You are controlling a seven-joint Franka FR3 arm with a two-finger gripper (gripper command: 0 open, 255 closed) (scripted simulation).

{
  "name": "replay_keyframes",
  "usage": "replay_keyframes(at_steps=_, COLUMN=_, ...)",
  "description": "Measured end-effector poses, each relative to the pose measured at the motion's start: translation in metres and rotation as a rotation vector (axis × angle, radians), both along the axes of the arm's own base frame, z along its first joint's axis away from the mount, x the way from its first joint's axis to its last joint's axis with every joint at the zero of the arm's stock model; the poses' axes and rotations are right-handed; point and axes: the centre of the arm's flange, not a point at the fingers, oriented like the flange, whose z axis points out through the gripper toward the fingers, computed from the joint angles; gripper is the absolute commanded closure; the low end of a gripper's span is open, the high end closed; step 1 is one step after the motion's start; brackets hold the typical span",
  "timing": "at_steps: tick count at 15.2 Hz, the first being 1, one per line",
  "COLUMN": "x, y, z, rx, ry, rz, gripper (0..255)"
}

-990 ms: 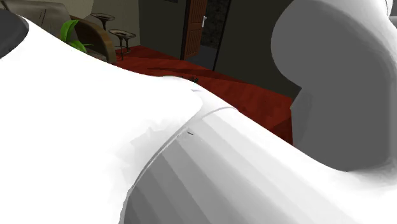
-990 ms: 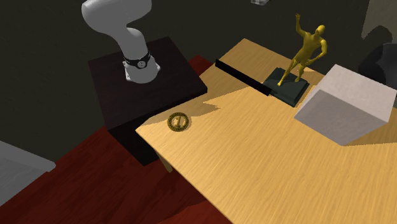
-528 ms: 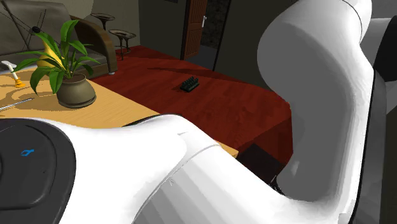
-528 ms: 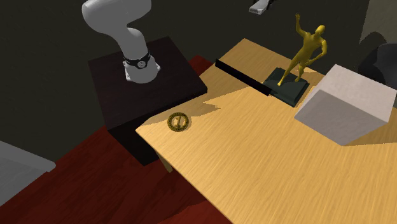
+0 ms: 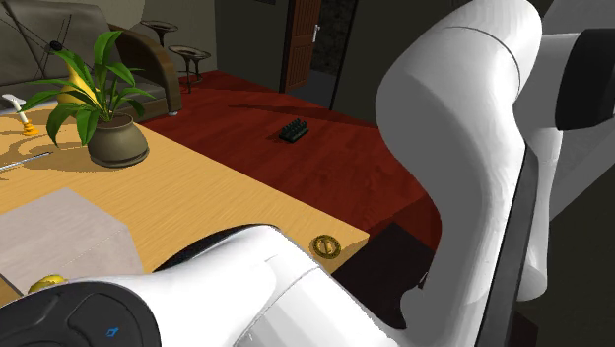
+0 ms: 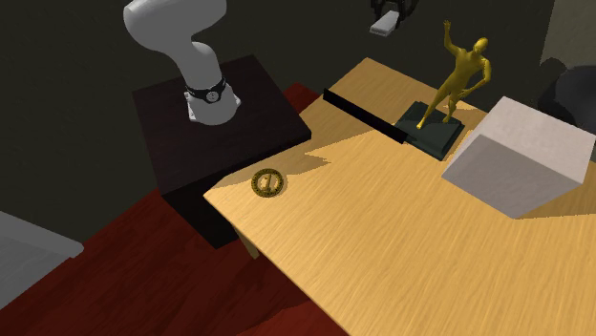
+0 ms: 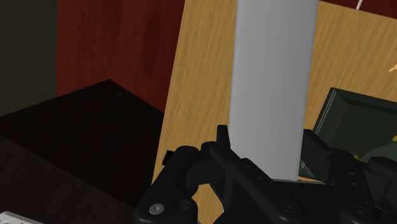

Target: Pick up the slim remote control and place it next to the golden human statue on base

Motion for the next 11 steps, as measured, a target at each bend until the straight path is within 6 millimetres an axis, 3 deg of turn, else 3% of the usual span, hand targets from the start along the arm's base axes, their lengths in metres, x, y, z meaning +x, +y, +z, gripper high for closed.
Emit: replay_keyframes(at_steps=11, x=0.0, y=-0.001, z=-0.058, rx=0.0, ry=0.0, rz=0.0, gripper=255)
